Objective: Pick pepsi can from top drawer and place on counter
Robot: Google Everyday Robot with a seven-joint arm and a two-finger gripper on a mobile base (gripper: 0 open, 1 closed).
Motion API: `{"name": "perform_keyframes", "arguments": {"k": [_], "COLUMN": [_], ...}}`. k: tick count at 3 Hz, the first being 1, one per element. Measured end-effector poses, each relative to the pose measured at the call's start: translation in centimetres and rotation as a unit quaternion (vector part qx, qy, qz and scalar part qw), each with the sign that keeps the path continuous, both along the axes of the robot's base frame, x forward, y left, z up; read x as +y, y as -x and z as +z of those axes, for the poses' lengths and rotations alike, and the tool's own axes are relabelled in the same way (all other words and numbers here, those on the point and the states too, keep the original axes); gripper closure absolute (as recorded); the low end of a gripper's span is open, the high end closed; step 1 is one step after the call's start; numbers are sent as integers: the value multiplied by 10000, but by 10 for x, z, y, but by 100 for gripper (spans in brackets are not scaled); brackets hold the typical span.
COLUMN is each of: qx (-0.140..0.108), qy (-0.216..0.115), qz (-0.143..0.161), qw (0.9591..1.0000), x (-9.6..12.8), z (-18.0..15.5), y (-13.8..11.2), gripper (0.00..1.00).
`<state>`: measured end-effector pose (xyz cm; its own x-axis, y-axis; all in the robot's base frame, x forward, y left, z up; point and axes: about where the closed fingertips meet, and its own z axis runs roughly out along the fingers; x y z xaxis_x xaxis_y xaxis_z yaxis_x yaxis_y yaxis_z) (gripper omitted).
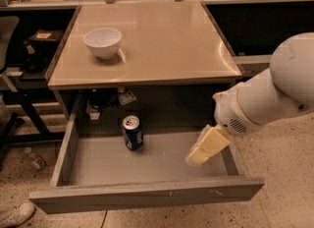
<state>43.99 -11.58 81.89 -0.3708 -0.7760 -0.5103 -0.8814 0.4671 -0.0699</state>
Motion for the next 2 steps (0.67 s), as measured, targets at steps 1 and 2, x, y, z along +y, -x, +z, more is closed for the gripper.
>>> {"name": "perform_keyframes", "arguments": {"k": [1,2], "qx": [-30,-45], "qy": [-458,-856], "qz": [25,62], "qw": [9989,9963], "x": [32,59], "z": [-26,-44], "y": [-5,-13], "gripper": [0,0]}}
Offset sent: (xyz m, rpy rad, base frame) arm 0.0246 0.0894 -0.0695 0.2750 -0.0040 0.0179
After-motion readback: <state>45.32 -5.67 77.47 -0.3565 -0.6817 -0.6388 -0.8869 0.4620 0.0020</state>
